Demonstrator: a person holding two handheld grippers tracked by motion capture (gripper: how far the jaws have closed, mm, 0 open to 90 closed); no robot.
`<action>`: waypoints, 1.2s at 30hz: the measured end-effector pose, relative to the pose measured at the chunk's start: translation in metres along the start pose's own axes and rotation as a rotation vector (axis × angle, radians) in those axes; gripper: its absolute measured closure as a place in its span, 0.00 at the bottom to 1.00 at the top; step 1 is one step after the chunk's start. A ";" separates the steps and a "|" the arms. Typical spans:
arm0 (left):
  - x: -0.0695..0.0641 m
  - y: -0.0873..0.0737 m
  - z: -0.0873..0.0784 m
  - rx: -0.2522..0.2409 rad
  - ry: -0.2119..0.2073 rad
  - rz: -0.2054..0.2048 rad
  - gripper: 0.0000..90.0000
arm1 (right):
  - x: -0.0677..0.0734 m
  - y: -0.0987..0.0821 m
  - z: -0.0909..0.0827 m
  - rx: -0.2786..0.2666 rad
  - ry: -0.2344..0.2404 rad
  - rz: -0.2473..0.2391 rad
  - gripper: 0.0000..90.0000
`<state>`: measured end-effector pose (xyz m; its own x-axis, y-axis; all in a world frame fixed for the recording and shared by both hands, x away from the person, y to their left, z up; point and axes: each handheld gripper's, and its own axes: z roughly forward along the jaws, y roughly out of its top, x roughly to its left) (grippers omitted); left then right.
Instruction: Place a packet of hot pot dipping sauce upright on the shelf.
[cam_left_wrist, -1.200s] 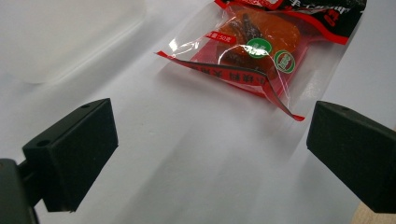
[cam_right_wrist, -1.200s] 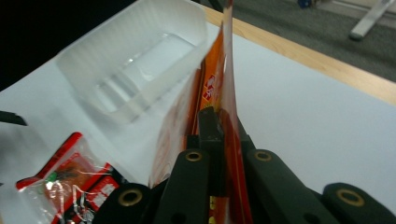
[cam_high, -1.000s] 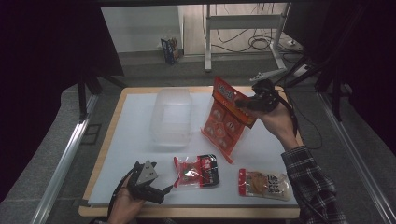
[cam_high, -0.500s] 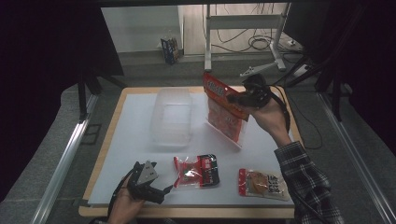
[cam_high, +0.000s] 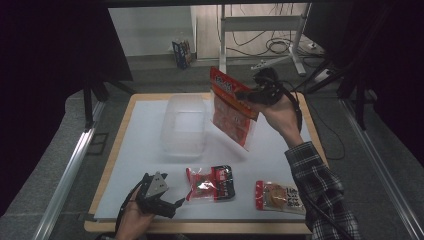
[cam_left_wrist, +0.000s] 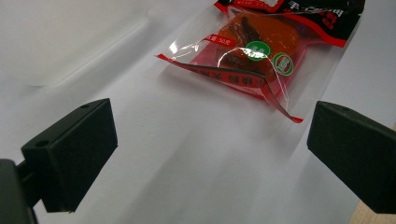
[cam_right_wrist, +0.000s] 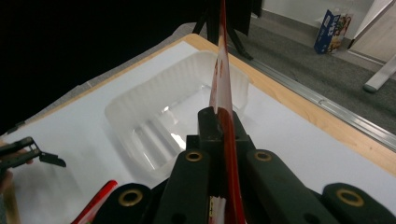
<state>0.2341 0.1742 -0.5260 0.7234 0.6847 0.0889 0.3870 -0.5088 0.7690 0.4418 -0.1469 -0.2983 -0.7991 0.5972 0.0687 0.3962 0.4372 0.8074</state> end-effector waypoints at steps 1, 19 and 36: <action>0.000 0.000 0.000 0.000 -0.001 -0.001 0.02 | 0.000 0.000 0.000 0.000 0.000 0.000 0.99; -0.001 0.000 0.001 0.010 -0.002 0.004 0.02 | 0.006 0.039 0.022 -0.033 -0.005 -0.005 0.99; -0.002 0.001 0.001 0.012 -0.005 0.012 0.02 | 0.022 0.079 0.076 -0.045 -0.019 0.012 0.99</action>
<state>0.2338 0.1720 -0.5267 0.7305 0.6762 0.0950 0.3854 -0.5231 0.7601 0.4901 -0.0483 -0.2776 -0.7855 0.6152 0.0674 0.3843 0.3995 0.8323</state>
